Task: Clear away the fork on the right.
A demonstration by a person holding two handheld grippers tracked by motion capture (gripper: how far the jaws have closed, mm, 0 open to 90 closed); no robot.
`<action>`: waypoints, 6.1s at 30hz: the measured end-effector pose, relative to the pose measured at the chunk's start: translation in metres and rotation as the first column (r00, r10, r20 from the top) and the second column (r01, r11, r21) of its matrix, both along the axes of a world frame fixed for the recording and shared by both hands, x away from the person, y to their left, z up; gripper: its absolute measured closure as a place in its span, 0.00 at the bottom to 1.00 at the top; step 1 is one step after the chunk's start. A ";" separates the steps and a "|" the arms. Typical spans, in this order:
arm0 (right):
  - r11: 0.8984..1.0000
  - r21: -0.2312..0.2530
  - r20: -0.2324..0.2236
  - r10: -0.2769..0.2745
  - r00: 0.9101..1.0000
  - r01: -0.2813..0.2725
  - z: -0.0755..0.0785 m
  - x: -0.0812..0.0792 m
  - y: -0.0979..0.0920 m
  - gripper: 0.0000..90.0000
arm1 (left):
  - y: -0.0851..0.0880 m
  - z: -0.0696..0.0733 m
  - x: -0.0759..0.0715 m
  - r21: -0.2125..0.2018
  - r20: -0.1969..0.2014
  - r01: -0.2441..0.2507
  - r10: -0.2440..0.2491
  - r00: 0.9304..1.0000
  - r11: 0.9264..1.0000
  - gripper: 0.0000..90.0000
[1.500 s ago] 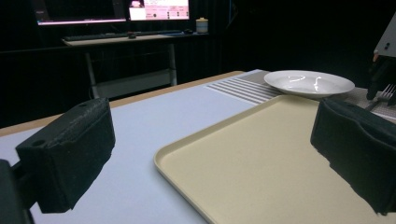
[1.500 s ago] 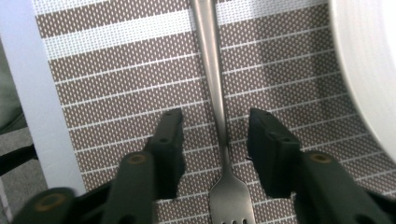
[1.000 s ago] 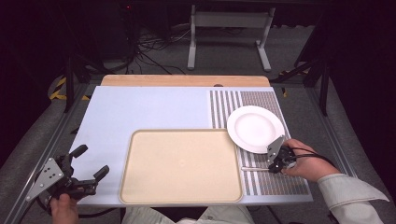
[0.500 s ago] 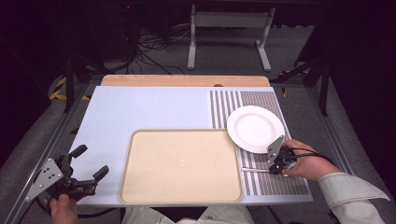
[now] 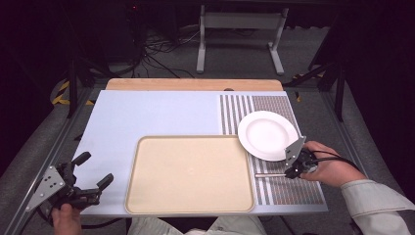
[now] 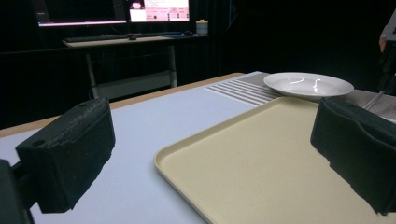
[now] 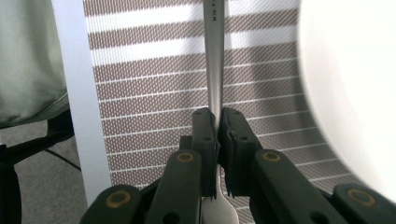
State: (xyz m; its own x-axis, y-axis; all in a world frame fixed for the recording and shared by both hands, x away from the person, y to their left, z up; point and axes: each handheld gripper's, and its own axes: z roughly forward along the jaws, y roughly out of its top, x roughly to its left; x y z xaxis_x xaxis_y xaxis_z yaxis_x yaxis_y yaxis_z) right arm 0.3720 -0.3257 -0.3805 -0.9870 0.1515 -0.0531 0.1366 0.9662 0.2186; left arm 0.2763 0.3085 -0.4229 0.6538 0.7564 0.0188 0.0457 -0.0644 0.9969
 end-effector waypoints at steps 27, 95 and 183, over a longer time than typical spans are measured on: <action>0.994 0.055 0.095 0.086 0.992 -0.092 0.056 0.018 0.051 0.94 | 0.000 -0.001 0.000 -0.002 -0.001 -0.001 0.001 1.000 1.000 0.01; 0.968 0.133 0.058 0.205 0.977 -0.212 -0.019 0.082 0.185 0.94 | 0.002 0.000 0.001 -0.010 0.000 0.004 -0.004 1.000 1.000 0.01; 0.970 0.197 -0.079 0.163 0.983 -0.145 -0.046 0.079 0.220 1.00 | 0.003 -0.001 0.001 -0.011 0.000 0.005 -0.005 1.000 1.000 0.00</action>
State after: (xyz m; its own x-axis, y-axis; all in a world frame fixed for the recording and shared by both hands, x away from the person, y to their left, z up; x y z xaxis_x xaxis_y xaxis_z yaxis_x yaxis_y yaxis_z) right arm 0.4514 -0.1052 -0.4263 -0.9984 -0.0044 0.0563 0.0182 0.9192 0.3933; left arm 0.2774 0.3120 -0.4234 0.6579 0.7530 0.0107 0.0453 -0.0538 0.9975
